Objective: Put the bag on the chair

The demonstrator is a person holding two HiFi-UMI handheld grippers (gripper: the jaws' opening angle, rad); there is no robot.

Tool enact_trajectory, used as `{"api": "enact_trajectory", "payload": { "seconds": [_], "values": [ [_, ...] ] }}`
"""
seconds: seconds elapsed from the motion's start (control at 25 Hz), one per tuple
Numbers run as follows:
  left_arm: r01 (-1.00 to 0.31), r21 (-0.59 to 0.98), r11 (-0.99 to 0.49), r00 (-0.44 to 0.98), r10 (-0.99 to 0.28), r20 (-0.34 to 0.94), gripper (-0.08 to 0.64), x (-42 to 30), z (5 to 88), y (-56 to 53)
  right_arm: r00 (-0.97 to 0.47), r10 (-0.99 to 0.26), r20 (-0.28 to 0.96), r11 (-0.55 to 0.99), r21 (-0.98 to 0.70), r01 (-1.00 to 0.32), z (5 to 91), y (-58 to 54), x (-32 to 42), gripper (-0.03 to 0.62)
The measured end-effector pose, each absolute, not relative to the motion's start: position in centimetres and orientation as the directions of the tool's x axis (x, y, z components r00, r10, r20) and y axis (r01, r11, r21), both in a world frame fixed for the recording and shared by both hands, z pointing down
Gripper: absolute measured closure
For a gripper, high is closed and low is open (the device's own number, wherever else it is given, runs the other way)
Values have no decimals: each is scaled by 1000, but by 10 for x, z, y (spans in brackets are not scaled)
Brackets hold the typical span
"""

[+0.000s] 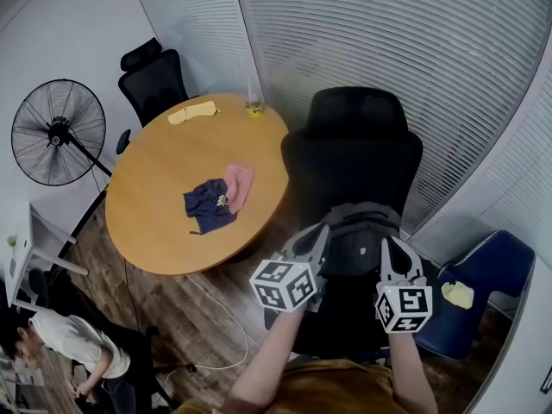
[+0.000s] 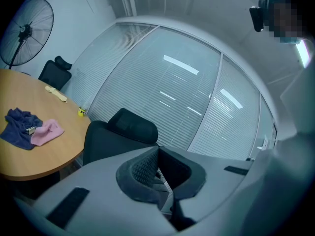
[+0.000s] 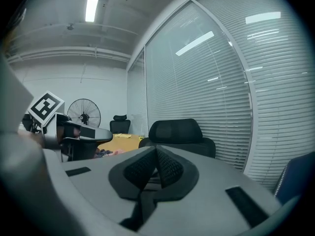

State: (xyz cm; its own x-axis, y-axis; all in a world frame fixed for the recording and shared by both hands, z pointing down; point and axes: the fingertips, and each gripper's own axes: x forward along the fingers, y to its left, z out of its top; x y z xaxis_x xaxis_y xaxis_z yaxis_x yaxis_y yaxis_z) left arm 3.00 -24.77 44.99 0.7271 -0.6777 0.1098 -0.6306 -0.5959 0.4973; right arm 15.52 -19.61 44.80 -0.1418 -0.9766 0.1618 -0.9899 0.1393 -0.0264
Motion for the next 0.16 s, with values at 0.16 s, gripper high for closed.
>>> {"api": "enact_trajectory", "payload": {
  "seconds": [0.16],
  "values": [
    [-636,494,-593,722,-683,110,537,26,450,-248,-154,-974,165,152,-26,-988,449,-197,150,583]
  ]
}}
